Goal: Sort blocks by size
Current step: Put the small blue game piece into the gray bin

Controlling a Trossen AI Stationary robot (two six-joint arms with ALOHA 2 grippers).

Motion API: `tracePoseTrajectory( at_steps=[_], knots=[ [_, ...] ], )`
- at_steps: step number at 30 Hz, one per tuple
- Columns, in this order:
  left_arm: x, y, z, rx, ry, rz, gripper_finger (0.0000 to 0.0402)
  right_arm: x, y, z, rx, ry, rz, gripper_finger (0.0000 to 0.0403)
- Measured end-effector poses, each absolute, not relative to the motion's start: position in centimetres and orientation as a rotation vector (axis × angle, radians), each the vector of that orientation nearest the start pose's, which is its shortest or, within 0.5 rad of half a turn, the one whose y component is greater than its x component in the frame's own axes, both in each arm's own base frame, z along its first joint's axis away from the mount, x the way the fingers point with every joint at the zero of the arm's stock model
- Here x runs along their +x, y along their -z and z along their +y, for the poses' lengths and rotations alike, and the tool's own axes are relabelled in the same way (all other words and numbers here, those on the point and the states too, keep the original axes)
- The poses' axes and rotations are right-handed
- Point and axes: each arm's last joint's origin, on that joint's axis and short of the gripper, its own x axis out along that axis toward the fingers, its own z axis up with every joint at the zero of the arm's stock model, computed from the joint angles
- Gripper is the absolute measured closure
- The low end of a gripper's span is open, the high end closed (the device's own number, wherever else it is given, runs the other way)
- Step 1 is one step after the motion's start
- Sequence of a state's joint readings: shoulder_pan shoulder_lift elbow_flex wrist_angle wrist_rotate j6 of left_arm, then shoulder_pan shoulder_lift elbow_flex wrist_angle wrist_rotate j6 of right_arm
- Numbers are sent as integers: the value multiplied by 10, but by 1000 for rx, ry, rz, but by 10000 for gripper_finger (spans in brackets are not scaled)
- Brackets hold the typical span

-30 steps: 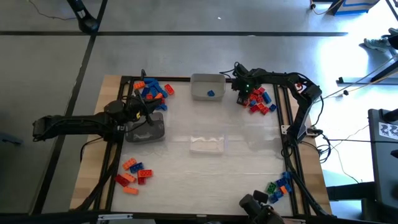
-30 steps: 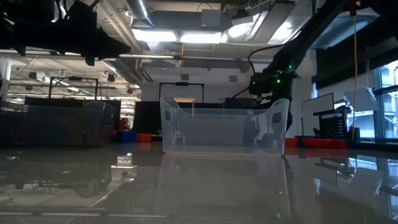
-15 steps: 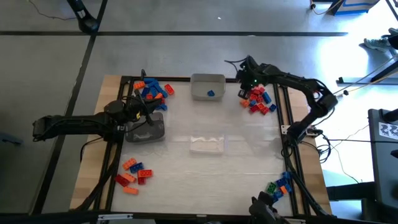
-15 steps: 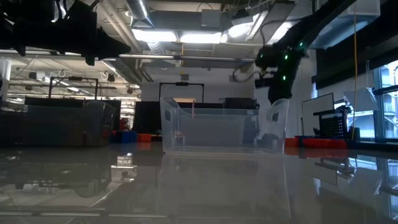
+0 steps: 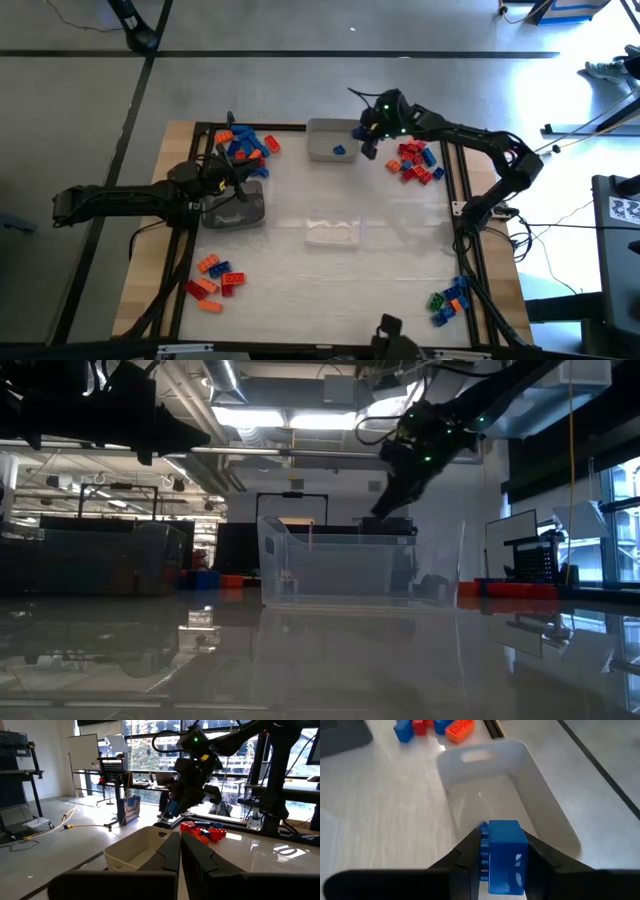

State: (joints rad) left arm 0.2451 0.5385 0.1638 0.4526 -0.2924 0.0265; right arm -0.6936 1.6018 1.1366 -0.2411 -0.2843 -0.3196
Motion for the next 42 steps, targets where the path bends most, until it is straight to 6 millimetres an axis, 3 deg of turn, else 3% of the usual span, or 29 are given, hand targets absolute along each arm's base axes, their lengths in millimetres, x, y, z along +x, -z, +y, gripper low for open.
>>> tracePoseTrajectory(
  at_steps=[8,16,26,32,37,42],
  knots=[
    [132,-213,42,24,-538,-72,398,295,-223,-221,45,278,656,296],
    [132,-213,42,24,-537,-73,398,304,-202,-230,115,321,654,290],
    [132,-213,42,23,-538,-74,398,304,-201,-230,140,339,651,162],
    [131,-216,44,27,-556,-101,377,290,-235,-219,117,336,623,119],
    [137,-224,49,22,-577,16,287,273,-272,-206,65,333,565,116],
    [152,-251,58,-6,-604,227,192,264,-287,-198,39,328,527,116]
  ],
)
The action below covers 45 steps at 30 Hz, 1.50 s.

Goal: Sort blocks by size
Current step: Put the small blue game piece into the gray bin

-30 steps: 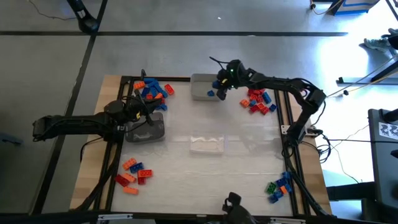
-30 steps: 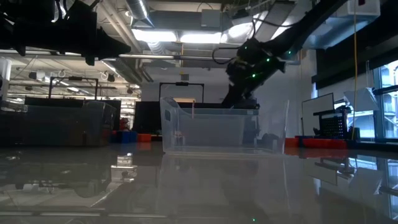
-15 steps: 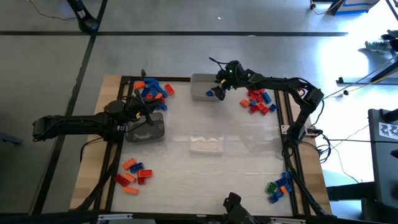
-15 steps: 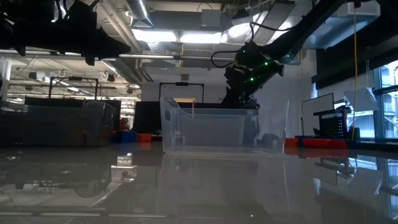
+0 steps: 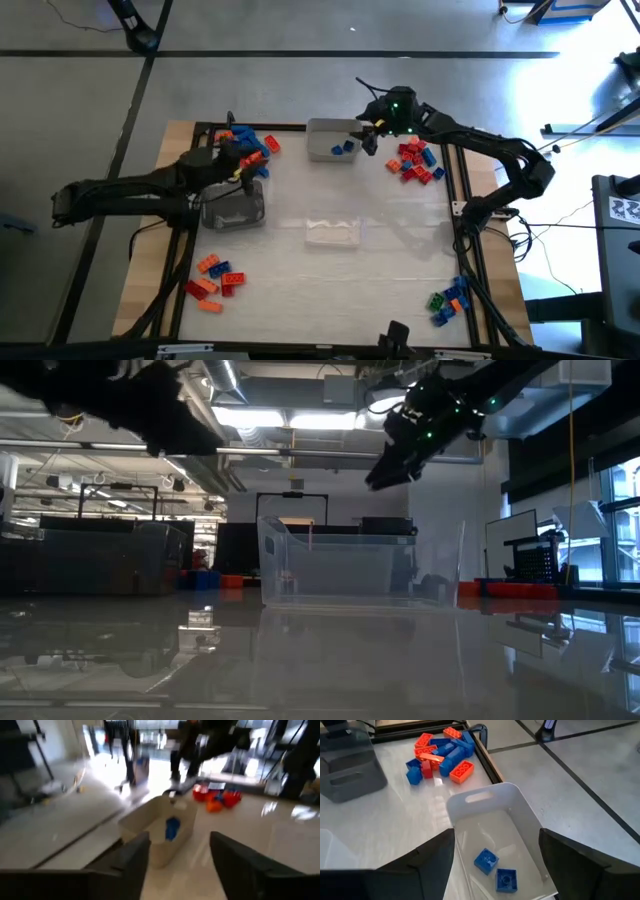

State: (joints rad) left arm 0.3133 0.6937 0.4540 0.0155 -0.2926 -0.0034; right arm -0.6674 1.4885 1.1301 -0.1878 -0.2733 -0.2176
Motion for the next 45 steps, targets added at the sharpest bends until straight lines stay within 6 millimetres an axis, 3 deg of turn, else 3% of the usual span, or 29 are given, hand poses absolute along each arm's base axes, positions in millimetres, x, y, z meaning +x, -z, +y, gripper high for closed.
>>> tracePoseTrajectory(
  at_steps=[6,13,22,31,45],
  knots=[
    [175,-282,79,-61,-671,507,146,264,-288,-198,22,323,530,116],
    [209,-287,101,-131,-702,852,149,264,-288,-198,21,332,534,116],
    [237,-264,113,-109,-673,996,151,263,-287,-198,20,347,544,116],
    [238,-235,128,-275,-784,1132,151,263,-287,-198,21,347,544,116],
    [243,-194,147,-431,-740,1302,151,262,-285,-198,30,345,561,116]
  ],
)
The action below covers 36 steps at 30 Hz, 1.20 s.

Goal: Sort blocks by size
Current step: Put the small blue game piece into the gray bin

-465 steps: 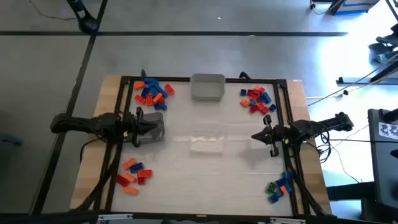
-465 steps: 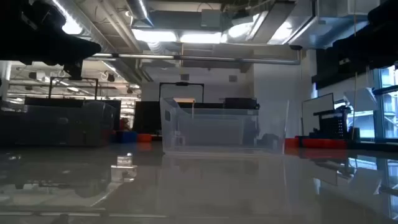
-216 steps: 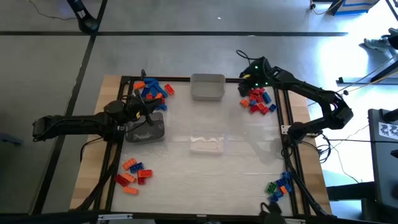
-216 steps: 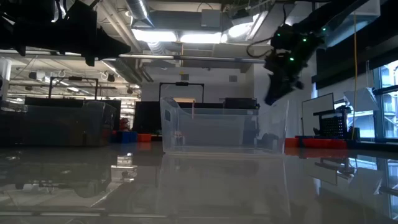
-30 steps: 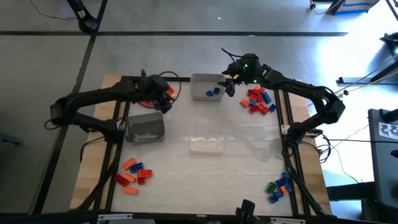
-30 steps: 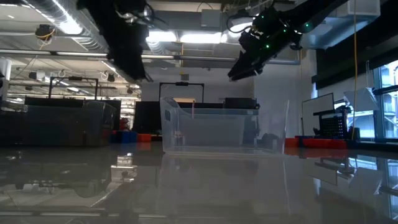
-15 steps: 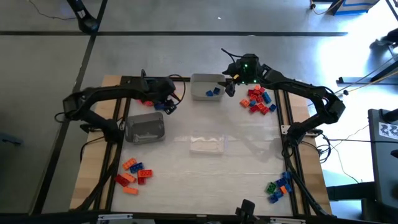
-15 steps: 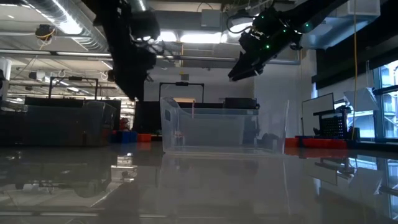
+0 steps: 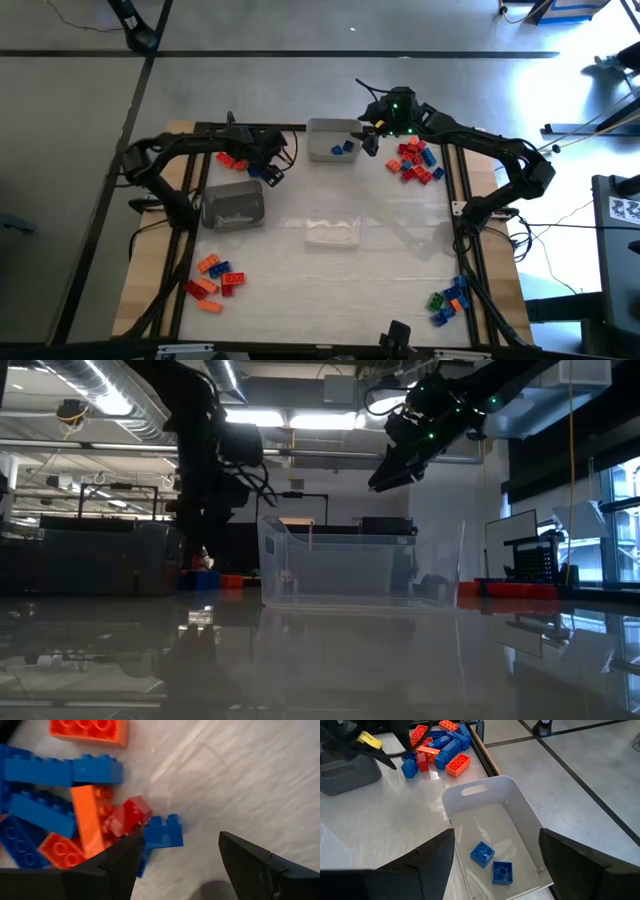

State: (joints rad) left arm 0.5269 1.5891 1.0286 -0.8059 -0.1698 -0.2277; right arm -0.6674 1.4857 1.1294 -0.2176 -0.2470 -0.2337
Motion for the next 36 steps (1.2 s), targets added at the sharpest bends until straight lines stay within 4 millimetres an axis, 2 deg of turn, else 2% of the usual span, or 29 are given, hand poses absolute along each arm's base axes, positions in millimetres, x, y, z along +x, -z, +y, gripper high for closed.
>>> tracePoseTrajectory(
  at_steps=[13,27,36],
  knots=[
    [247,-170,151,-444,-738,1406,151,262,-285,-198,31,344,563,116],
    [245,-169,160,-496,-779,1357,151,262,-285,-198,29,343,565,116],
    [251,-169,154,-532,-697,1338,151,262,-285,-198,29,343,565,116]
  ],
)
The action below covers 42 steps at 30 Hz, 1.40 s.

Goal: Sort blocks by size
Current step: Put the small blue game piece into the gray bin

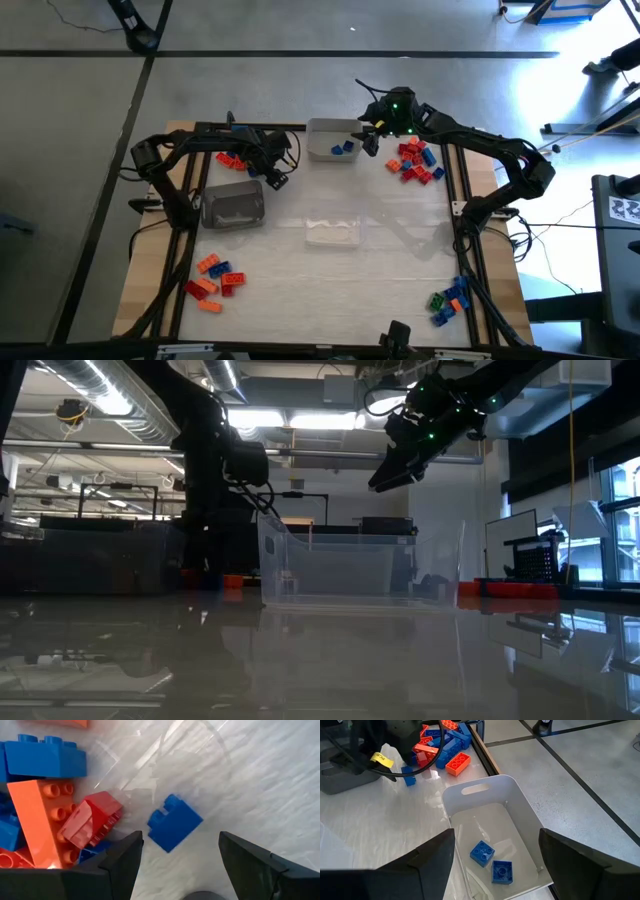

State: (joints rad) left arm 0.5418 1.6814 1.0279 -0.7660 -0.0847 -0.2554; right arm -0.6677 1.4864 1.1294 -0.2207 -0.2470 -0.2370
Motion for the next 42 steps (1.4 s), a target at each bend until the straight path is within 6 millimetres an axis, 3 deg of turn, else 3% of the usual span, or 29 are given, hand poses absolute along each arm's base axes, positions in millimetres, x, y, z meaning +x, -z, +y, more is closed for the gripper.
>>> tracePoseTrajectory(
  at_steps=[12,20,26,36,39,42],
  knots=[
    [255,-166,158,-509,-704,1301,151,262,-285,-198,29,344,565,116],
    [258,-147,160,-482,-666,1385,153,262,-285,-198,28,343,565,116],
    [260,-146,160,-411,-593,1404,211,262,-285,-198,24,346,567,116],
    [261,-147,160,-152,-370,1459,320,262,-285,-198,21,353,569,116],
    [263,-155,159,-105,-340,1467,323,262,-285,-198,20,352,569,116],
    [269,-181,162,-64,-364,1370,319,262,-285,-198,19,352,569,116]
  ],
)
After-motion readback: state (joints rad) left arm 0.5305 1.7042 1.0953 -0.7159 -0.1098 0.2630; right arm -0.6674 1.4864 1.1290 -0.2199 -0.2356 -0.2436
